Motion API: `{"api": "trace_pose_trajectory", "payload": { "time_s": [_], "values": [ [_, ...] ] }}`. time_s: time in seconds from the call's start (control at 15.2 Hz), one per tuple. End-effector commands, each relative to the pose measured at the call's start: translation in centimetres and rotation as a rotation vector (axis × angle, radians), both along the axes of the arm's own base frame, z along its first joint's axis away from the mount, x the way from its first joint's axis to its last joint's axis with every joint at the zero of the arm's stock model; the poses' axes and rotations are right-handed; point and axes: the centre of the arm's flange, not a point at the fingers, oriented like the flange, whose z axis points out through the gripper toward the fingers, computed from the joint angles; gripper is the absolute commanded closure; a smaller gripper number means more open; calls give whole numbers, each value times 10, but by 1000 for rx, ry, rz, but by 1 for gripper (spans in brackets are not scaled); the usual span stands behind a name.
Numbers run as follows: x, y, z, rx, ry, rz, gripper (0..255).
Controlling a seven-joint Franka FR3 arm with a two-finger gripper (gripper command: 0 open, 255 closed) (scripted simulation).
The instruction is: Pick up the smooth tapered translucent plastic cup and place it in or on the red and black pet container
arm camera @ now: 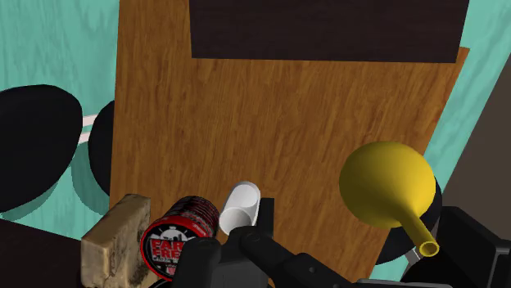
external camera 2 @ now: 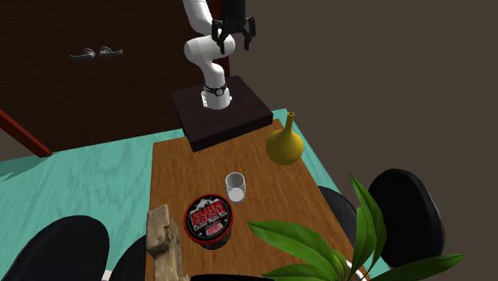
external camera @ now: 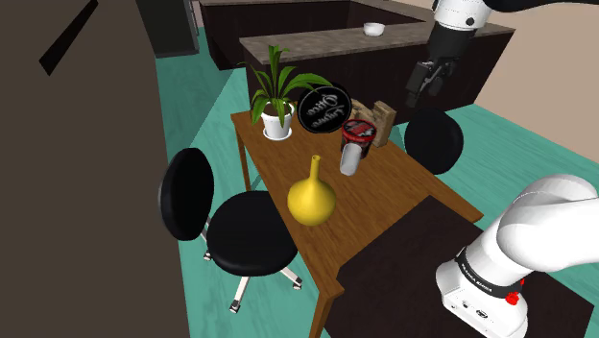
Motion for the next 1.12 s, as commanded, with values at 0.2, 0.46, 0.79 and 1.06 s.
{"api": "trace_pose_trajectory", "payload": {
  "time_s": [0.2,0.46,0.79,1.06],
  "values": [
    [22,-16,-29,0,3,12,0],
    [51,-36,-69,0,7,29,0],
    [88,-61,-118,0,12,49,0],
    [117,-81,-157,0,16,66,0]
  ]
}}
